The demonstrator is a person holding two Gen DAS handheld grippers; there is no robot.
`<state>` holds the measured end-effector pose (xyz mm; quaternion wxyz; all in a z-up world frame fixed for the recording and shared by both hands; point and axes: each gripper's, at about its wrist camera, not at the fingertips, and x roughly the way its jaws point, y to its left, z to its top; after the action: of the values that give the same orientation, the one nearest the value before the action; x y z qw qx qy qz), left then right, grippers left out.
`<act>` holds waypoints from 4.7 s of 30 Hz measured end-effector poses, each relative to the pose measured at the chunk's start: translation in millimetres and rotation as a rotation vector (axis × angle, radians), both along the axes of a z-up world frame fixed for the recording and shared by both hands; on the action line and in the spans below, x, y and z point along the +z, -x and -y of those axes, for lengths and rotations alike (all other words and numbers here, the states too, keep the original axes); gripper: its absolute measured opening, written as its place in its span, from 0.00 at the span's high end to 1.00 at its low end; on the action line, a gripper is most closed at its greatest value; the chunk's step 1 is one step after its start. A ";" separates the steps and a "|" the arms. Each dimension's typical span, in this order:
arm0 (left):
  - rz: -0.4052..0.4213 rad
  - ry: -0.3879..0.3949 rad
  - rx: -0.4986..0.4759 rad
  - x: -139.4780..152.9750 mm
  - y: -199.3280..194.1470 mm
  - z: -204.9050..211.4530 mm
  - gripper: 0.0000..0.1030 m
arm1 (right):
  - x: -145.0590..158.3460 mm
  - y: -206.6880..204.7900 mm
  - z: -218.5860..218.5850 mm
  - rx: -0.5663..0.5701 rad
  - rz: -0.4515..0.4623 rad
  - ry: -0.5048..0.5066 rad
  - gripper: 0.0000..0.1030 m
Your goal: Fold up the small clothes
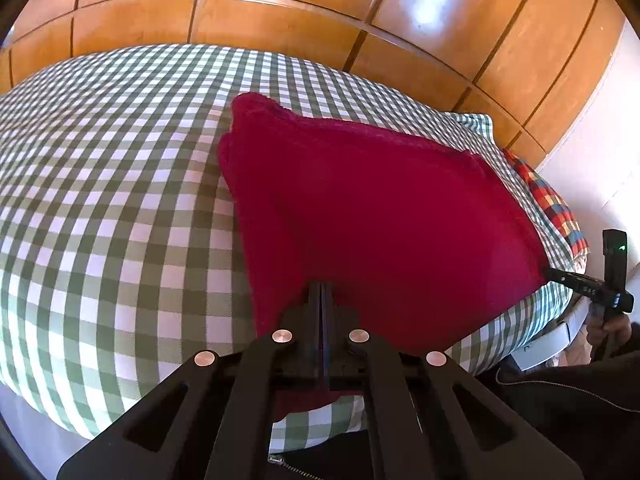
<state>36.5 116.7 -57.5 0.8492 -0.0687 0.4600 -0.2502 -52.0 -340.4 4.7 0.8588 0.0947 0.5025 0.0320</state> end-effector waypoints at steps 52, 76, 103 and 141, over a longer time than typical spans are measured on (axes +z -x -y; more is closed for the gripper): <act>0.131 -0.279 0.094 5.8 -40.3 79.9 0.53 | -48.8 -93.6 -26.0 0.007 -0.029 -0.408 0.59; 0.147 -0.208 0.254 26.1 -35.6 29.4 0.53 | -46.5 -89.0 -40.0 -0.083 0.012 -0.302 0.37; 0.015 -0.169 0.364 8.4 -89.0 4.8 0.87 | -27.6 -104.1 -26.3 -0.173 0.089 -0.190 0.39; 0.065 -0.158 0.136 5.6 -39.2 47.8 0.87 | 36.7 -123.9 -158.9 0.079 0.086 -0.352 0.72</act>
<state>75.8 68.8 -51.9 0.8816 -0.0247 0.4445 -0.1570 71.8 -181.5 41.4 0.8479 0.2220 0.4551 0.1570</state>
